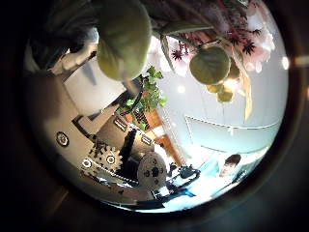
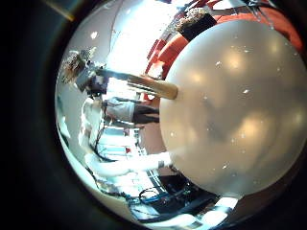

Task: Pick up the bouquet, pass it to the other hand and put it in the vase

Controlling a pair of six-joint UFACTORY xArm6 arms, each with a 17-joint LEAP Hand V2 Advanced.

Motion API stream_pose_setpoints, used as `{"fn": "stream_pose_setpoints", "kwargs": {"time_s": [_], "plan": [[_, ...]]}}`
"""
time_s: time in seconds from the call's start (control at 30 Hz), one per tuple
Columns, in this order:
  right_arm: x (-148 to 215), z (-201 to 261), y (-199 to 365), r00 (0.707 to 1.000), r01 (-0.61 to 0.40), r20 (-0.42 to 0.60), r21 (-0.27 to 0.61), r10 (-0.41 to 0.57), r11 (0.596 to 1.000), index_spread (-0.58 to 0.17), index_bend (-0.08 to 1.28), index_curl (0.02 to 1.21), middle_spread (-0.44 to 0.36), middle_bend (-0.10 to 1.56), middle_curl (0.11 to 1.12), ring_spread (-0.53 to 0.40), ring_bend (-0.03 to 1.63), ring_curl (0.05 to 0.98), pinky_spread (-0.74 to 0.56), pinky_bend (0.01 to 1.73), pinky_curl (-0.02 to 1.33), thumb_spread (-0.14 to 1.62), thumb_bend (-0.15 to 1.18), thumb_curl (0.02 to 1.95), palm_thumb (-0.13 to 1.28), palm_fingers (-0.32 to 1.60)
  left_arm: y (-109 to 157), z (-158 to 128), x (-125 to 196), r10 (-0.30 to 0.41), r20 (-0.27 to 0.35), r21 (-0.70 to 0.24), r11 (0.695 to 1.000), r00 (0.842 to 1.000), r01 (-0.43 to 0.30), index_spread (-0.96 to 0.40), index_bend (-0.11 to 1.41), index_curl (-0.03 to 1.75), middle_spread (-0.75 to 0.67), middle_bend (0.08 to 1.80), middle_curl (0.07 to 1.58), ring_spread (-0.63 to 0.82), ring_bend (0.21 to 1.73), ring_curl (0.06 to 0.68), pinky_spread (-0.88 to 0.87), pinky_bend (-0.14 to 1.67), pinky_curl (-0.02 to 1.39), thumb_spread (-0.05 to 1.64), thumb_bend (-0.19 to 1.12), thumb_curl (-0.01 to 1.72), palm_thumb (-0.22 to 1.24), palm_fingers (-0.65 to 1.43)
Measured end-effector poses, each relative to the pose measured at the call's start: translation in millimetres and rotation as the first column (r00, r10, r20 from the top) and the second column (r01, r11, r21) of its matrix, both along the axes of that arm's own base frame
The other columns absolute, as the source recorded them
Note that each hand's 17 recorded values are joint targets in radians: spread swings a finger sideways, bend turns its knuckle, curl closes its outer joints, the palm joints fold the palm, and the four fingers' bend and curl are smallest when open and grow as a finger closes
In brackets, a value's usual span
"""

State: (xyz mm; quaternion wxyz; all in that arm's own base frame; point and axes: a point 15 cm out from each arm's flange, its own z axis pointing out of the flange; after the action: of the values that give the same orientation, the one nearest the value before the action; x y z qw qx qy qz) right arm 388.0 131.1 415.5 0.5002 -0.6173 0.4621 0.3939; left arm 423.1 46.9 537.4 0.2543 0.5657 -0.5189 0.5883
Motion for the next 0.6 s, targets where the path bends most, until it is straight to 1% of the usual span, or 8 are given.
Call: {"fn": "stream_pose_setpoints", "kwargs": {"time_s": [0.1, 0.13, 0.17, 0.2, 0.23, 0.3, 0.37, 0.6], "plan": [[0.7, -1.4, -0.2, 1.000, 0.000, -0.002, 0.001, 0.000, 1.000, -0.330, 0.18, 0.36, 0.013, 0.24, 0.36, 0.056, 0.50, 0.243, 0.44, 0.37, 0.31, 1.02, -0.02, 0.54, 0.75, 0.34, -1.9, -6.3, -0.3, -0.010, -0.016, -0.005, 1.000, 1.000, 0.010, -0.67, 0.74, 1.13, -0.41, 1.32, 0.74, -0.38, 1.50, 0.587, -0.69, 0.98, 1.27, 1.00, -0.09, 0.75, 0.66, 0.99], [0.7, -1.4, -0.2, 1.000, 0.000, -0.002, 0.001, 0.000, 1.000, -0.330, 0.18, 0.36, 0.013, 0.24, 0.36, 0.056, 0.50, 0.243, 0.44, 0.37, 0.31, 1.02, -0.02, 0.54, 0.75, 0.34, -4.0, -9.5, -0.2, -0.019, -0.025, -0.008, 1.000, 1.000, 0.019, -0.66, 0.67, 1.11, -0.40, 1.27, 0.73, -0.39, 1.43, 0.572, -0.69, 0.90, 1.24, 0.99, -0.11, 0.71, 0.55, 0.78], [0.7, -1.4, -0.2, 1.000, 0.000, -0.002, 0.001, 0.000, 1.000, -0.329, 0.18, 0.36, 0.013, 0.24, 0.36, 0.056, 0.50, 0.242, 0.44, 0.37, 0.31, 1.02, -0.02, 0.54, 0.75, 0.34, -6.9, -15.4, -1.7, -0.037, -0.039, -0.009, 0.999, 0.999, 0.036, -0.62, 0.61, 1.09, -0.36, 1.20, 0.72, -0.33, 1.31, 0.556, -0.65, 0.71, 1.22, 0.99, -0.12, 0.67, 0.46, 0.27], [0.7, -1.4, -0.2, 1.000, 0.000, -0.002, 0.001, 0.000, 1.000, -0.329, 0.18, 0.36, 0.013, 0.24, 0.36, 0.056, 0.50, 0.241, 0.44, 0.36, 0.31, 1.02, -0.02, 0.54, 0.75, 0.34, -9.1, -22.7, -3.3, -0.055, -0.059, -0.011, 0.998, 0.997, 0.054, -0.52, 0.56, 1.07, -0.22, 1.06, 0.74, -0.18, 1.22, 0.610, -0.52, 0.52, 1.21, 0.98, -0.12, 0.63, 0.37, -0.23], [0.7, -1.4, -0.2, 1.000, 0.000, -0.002, 0.001, 0.000, 1.000, -0.330, 0.18, 0.36, 0.013, 0.23, 0.36, 0.056, 0.50, 0.240, 0.44, 0.36, 0.31, 1.02, -0.02, 0.54, 0.75, 0.34, -12.0, -30.2, -4.5, -0.076, -0.079, -0.013, 0.997, 0.994, 0.075, -0.42, 0.46, 1.02, -0.07, 0.87, 0.65, -0.03, 1.12, 0.530, -0.42, 0.44, 1.18, 0.97, -0.11, 0.60, 0.30, -0.40], [0.5, -1.7, -0.3, 1.000, -0.001, -0.003, 0.000, 0.001, 1.000, -0.330, 0.18, 0.36, 0.013, 0.23, 0.36, 0.056, 0.50, 0.241, 0.44, 0.36, 0.30, 1.02, -0.02, 0.55, 0.75, 0.35, -13.3, -44.0, -3.6, -0.104, -0.113, -0.021, 0.995, 0.988, 0.103, -0.25, 0.28, 0.93, 0.16, 0.64, 0.50, 0.18, 0.97, 0.385, -0.23, 0.30, 1.11, 0.95, -0.09, 0.54, 0.21, -0.43], [0.5, -1.7, -0.3, 1.000, -0.001, -0.001, 0.000, 0.001, 1.000, -0.327, 0.18, 0.36, 0.013, 0.23, 0.36, 0.056, 0.50, 0.239, 0.44, 0.35, 0.29, 1.02, -0.02, 0.55, 0.75, 0.36, -6.1, -50.3, -0.3, -0.093, -0.118, -0.031, 0.995, 0.989, 0.090, -0.11, 0.16, 0.85, 0.31, 0.50, 0.40, 0.33, 0.85, 0.311, -0.04, 0.19, 1.03, 0.94, -0.07, 0.50, 0.16, -0.37], [0.1, -2.4, -0.3, 1.000, -0.003, -0.002, -0.003, 0.003, 1.000, -0.325, 0.19, 0.36, 0.013, 0.21, 0.36, 0.057, 0.48, 0.233, 0.44, 0.34, 0.28, 1.02, -0.02, 0.55, 0.75, 0.37, 45.7, -64.2, 2.7, 0.054, -0.106, -0.031, 0.998, 0.993, -0.057, 0.16, 0.10, 0.60, 0.55, 0.29, 0.30, 0.59, 0.65, 0.209, 0.44, 0.13, 0.73, 0.89, -0.04, 0.42, 0.11, -0.25]]}}
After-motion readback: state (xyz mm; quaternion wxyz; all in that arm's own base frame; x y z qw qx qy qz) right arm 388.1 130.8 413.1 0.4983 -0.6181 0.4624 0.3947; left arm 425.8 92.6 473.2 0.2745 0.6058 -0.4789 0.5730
